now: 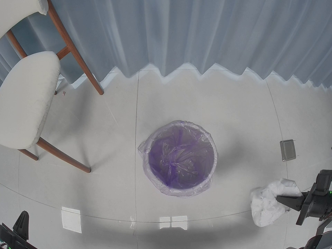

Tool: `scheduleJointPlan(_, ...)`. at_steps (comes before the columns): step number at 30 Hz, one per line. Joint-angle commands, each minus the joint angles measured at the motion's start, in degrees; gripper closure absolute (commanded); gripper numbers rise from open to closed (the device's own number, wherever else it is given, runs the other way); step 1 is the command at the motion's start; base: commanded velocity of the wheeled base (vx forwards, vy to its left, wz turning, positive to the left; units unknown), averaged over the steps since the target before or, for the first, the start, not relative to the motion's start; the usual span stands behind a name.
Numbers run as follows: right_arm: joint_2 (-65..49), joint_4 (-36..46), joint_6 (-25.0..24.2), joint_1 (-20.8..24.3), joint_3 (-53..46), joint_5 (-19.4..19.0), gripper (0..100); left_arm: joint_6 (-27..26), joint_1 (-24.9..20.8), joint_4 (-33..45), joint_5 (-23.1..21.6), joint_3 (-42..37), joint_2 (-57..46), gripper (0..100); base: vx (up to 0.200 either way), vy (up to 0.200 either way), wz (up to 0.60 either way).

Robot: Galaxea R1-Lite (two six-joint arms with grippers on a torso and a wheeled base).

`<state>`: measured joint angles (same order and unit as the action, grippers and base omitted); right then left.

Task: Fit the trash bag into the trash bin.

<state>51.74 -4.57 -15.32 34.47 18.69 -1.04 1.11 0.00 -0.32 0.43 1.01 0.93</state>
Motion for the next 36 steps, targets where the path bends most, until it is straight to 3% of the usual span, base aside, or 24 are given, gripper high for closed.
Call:
scheduleJointPlan(1,9.5,-0.1,0.4,1.8,5.8,-0.1,100,0.0,0.0,0.0,0.0,-0.9,-0.9,100,0.0,0.0,0.0)
scheduleJointPlan(17,26.7,-5.5,1.8,1.5,14.0,-1.4,100,0.0,0.0,0.0,0.0,-0.9,-0.9,100,0.0,0.0,0.0)
scheduleJointPlan(29,39.9,-16.3,1.6,-0.9,17.1,-1.3,100,0.0,0.0,0.0,0.0,-0.9,-0.9,100,0.0,0.0,0.0)
scheduleJointPlan(36,49.2,-17.4,1.7,-0.5,28.3,-1.2,100,0.0,0.0,0.0,0.0,-0.9,-0.9,100,0.0,0.0,0.0)
